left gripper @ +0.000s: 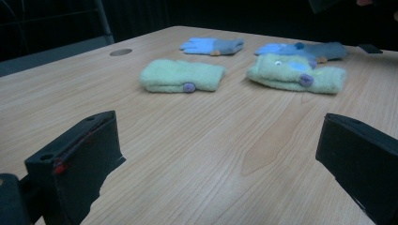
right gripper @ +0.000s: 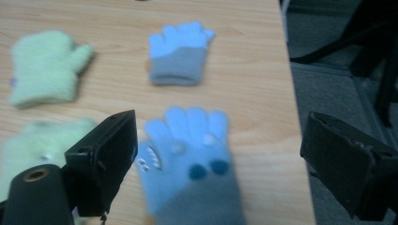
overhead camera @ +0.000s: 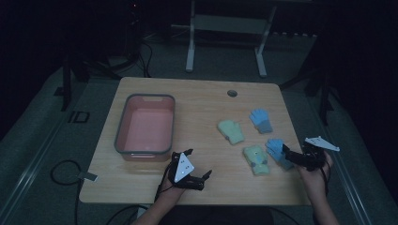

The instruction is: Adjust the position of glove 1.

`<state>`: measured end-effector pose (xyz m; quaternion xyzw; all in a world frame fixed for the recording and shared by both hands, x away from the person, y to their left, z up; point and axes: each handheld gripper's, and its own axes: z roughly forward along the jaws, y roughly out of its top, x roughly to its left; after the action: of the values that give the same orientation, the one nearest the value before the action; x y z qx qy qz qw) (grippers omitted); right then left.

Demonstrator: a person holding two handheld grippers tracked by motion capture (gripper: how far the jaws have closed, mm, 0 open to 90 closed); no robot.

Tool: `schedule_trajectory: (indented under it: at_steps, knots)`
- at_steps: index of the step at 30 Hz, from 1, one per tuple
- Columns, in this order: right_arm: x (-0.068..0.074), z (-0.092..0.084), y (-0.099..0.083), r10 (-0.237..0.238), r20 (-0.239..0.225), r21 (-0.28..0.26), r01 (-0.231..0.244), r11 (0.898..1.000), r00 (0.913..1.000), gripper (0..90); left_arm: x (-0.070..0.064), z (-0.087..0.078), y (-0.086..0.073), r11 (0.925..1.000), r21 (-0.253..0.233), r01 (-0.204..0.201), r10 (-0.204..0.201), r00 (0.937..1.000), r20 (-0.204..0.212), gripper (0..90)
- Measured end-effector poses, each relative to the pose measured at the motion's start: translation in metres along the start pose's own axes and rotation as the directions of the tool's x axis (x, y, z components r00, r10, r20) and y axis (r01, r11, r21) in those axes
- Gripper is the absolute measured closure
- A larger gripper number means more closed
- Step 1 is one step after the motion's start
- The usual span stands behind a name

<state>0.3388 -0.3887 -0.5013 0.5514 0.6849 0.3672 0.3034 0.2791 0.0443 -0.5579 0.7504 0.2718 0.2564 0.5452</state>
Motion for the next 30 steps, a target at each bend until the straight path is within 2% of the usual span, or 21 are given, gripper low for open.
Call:
schedule_trajectory:
  at_steps: [3, 8, 12, 17, 25, 30]
  knots:
    - [0.006, 0.001, 0.008, -0.029, -0.013, 0.005, 0.029, 1.000, 0.9995, 11.4, 0.000, 0.000, 0.000, 1.0000, 0.000, -0.001, 0.001, 1.0000, 0.001, 0.1]
    - [0.016, 0.004, 0.022, -0.042, -0.063, 0.022, 0.043, 0.999, 0.9971, 11.4, 0.000, 0.000, 0.000, 1.0000, -0.003, 0.000, 0.000, 1.0000, 0.000, 0.0]
    - [0.024, 0.005, 0.034, -0.049, -0.081, 0.007, 0.050, 0.999, 0.9955, 11.6, 0.000, 0.000, 0.000, 1.0000, -0.004, -0.005, 0.005, 1.0000, 0.000, 0.1]
    - [0.035, 0.010, 0.048, -0.081, -0.098, -0.005, 0.081, 0.997, 0.9919, 14.3, 0.000, -0.001, 0.000, 1.0000, -0.005, -0.007, 0.007, 1.0000, 0.000, 0.0]
    - [0.056, 0.022, 0.066, -0.123, -0.131, -0.014, 0.123, 0.992, 0.9837, 17.5, 0.000, -0.001, 0.000, 1.0000, -0.006, -0.003, 0.003, 1.0000, 0.001, 0.0]
    - [0.070, 0.031, 0.076, -0.151, -0.168, -0.013, 0.151, 0.988, 0.9742, 18.1, 0.000, -0.001, 0.000, 1.0000, -0.006, -0.005, 0.005, 1.0000, 0.002, 0.1]
